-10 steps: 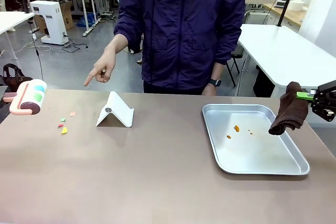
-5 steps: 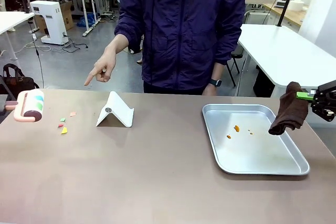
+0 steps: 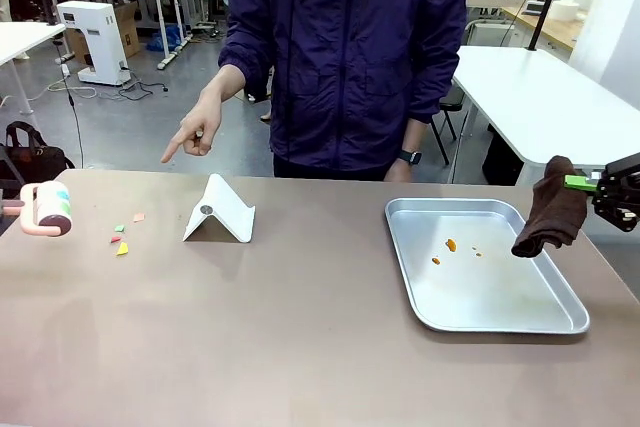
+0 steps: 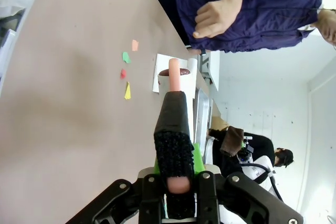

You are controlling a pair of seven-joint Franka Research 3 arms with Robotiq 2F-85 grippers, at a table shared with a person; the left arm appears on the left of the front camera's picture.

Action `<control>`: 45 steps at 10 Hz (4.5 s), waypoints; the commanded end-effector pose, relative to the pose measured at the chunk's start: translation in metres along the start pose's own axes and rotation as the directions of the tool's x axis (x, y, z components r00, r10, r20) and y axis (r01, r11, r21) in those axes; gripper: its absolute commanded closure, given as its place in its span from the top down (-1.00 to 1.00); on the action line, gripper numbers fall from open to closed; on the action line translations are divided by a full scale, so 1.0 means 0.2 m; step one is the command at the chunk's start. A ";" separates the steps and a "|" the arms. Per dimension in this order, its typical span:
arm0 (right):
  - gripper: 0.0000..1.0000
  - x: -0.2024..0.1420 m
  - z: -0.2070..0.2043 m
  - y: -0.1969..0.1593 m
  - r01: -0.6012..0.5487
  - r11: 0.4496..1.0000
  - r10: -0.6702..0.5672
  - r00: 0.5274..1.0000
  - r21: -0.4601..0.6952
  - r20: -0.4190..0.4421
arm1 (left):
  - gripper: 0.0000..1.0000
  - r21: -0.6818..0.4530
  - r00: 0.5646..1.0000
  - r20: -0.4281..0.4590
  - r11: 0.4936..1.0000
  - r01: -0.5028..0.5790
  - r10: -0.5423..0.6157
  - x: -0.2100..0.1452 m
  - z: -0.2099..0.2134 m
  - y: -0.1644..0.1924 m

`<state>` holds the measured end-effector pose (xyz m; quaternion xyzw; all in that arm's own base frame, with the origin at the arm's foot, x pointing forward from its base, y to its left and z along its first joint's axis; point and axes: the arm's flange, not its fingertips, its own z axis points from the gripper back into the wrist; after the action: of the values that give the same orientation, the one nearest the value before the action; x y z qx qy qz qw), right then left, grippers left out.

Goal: Clean the surface of the table.
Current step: If a person points to the right, clean the right side of the table with your right hand, and if they point to the left, clean the left side with your left hand.

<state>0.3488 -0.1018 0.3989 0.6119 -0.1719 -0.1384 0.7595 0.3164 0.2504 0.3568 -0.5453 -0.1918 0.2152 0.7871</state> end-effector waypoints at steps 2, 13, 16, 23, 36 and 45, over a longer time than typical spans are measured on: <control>-1.00 -0.01 0.00 0.02 0.012 1.000 -0.012 1.000 0.010 -0.005 | -0.56 0.030 0.998 0.063 1.000 -0.007 0.005 -0.04 -0.03 -0.07; -1.00 -0.01 0.00 0.02 0.012 1.000 -0.012 1.000 0.010 -0.005 | -0.56 0.190 0.996 0.073 0.980 -0.061 0.048 0.06 -0.27 0.04; -1.00 -0.01 0.00 0.02 0.012 1.000 -0.012 1.000 0.010 -0.005 | -0.56 0.197 0.991 -0.020 0.972 -0.126 0.132 0.13 -0.34 0.08; -1.00 -0.01 0.00 0.02 0.012 1.000 -0.012 1.000 0.010 -0.005 | -0.56 0.285 0.990 -0.026 0.950 -0.128 0.141 0.17 -0.47 0.17; -1.00 -0.01 0.00 0.02 0.012 1.000 -0.012 1.000 0.010 -0.005 | -0.56 0.346 0.980 -0.182 0.938 -0.009 0.076 0.14 -0.88 0.04; -1.00 -0.01 0.00 0.02 0.012 1.000 -0.012 1.000 0.010 -0.005 | -0.56 -0.116 0.983 -0.178 0.993 0.026 -0.046 0.13 -0.35 -0.24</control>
<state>0.3489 -0.1016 0.3984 0.6121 -0.1711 -0.1387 0.7595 0.3893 0.1864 0.3821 -0.5815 -0.1532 0.1541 0.7840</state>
